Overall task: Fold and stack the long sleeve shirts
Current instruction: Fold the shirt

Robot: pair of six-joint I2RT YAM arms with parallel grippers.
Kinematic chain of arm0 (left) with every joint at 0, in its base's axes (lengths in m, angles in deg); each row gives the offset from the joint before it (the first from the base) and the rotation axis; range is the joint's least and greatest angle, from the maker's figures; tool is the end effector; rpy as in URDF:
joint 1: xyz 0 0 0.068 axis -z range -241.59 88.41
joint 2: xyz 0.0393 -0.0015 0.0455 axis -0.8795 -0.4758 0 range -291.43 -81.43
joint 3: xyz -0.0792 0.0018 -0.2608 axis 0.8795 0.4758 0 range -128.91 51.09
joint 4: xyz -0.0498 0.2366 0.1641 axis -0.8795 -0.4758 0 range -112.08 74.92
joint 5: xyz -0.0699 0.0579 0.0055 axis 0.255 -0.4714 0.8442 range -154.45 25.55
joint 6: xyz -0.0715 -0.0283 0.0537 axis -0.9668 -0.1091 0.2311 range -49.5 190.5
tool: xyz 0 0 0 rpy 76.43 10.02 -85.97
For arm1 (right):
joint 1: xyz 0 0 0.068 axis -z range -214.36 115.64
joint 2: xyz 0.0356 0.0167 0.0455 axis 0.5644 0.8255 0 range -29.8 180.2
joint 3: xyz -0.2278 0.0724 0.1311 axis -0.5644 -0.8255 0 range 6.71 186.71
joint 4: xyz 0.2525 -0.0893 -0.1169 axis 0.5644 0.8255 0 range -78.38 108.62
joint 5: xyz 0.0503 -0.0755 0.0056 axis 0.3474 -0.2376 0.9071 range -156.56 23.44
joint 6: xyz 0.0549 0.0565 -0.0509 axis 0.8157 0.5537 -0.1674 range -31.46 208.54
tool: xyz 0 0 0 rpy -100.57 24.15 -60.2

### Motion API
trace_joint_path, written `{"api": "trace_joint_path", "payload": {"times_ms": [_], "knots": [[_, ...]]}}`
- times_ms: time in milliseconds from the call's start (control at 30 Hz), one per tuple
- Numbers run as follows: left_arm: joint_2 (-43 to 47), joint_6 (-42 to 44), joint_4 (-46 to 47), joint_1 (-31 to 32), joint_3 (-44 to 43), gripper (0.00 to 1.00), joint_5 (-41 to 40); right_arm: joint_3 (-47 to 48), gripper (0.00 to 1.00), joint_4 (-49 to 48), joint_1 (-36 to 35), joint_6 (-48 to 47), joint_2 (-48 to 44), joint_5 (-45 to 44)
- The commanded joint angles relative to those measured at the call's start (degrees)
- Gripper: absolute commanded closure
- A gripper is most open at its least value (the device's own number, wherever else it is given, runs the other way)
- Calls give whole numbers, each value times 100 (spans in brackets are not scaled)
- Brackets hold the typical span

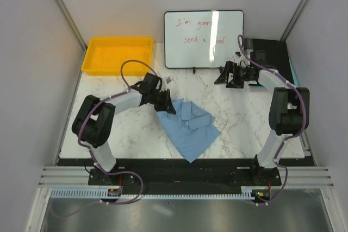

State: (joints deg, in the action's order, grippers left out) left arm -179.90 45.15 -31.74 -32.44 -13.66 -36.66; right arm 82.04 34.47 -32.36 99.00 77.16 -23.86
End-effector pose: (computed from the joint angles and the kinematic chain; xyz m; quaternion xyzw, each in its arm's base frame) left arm 0.3458 -0.2381 0.1554 0.1116 0.9101 -0.3515 0.1890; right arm 0.4455 0.0418 0.1606 -0.0141 0.8938 0.3667 0.2577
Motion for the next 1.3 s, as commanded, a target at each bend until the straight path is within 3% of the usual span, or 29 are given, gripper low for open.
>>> {"api": "trace_joint_path", "payload": {"times_ms": [0,67,167,267,333,400,433,467,500,533,633,800,867,933,1000,1133,1267], "knots": [[-110,-278,963,-382,744,98,1071,359,2,324,-15,-333,27,195],[-119,-235,1191,-741,1034,97,1255,377,2,474,-7,-334,9,195],[-23,-330,1446,-1085,1350,78,1334,246,2,466,2,-221,-105,467],[152,-741,2034,-1410,1868,75,1703,70,2,431,2,-167,-228,670],[188,-989,2676,-1569,2210,64,1764,-44,2,448,-7,-228,-254,705],[110,-1069,2643,-1780,2239,45,1826,-176,3,475,-7,-272,-272,609],[127,-1008,2573,-1842,2230,41,1861,-194,10,492,-7,-272,-246,626],[170,-903,2494,-1929,2213,29,1835,-212,14,553,-15,-246,-219,591],[319,-833,2354,-1965,2221,1,1826,-238,19,562,-15,-176,-184,573],[416,-597,2248,-2018,2186,1,1809,-264,30,580,-15,-150,-167,573],[864,174,1801,-2149,2029,1,1930,-291,41,878,-50,-473,-131,442],[1138,2233,1131,-2194,1406,3,2239,-300,47,1862,-393,-1369,-1,82],[858,3006,597,-2168,1019,13,2441,-291,49,2256,-621,-1730,158,81],[411,3228,165,-2115,421,16,2538,-282,50,2495,-823,-1976,369,125],[146,3298,-248,-2027,26,12,2328,-326,49,2540,-946,-2012,466,99],[-145,3667,-390,-1501,-116,5,1862,-396,49,2523,-1237,-2074,537,-235],[-435,3800,-276,-1201,-266,11,1502,-519,48,2470,-1325,-2074,598,-332]]}}
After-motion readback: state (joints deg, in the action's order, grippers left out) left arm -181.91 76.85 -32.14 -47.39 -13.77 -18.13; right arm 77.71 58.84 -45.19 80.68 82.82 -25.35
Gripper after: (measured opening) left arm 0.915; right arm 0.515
